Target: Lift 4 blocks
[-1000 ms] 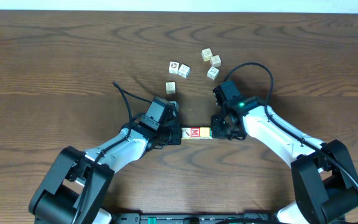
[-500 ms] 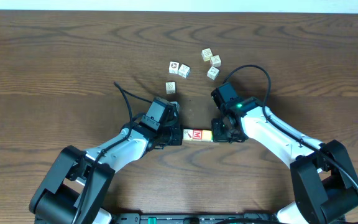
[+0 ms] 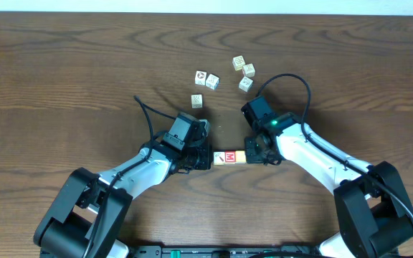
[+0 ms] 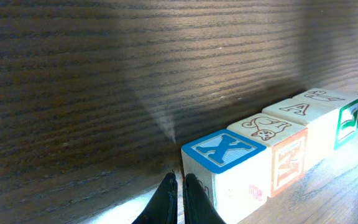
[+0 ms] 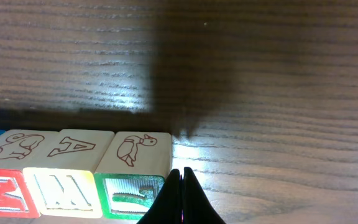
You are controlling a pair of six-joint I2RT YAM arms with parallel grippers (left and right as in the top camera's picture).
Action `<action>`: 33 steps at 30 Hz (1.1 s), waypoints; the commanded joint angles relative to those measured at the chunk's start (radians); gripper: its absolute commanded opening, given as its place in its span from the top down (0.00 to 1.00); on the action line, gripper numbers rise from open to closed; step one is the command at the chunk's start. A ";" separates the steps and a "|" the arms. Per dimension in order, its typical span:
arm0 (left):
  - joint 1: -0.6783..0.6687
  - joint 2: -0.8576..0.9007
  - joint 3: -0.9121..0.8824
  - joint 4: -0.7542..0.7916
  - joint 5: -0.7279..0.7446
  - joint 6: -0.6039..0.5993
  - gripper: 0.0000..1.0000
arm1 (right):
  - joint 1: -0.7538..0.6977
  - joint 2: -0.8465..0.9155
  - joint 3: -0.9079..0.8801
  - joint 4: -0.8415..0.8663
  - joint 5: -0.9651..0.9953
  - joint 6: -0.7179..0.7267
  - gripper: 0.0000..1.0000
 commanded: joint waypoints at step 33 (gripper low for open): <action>0.147 -0.187 0.045 0.040 -0.261 0.084 0.93 | -0.053 0.001 0.011 0.360 0.230 -0.152 0.94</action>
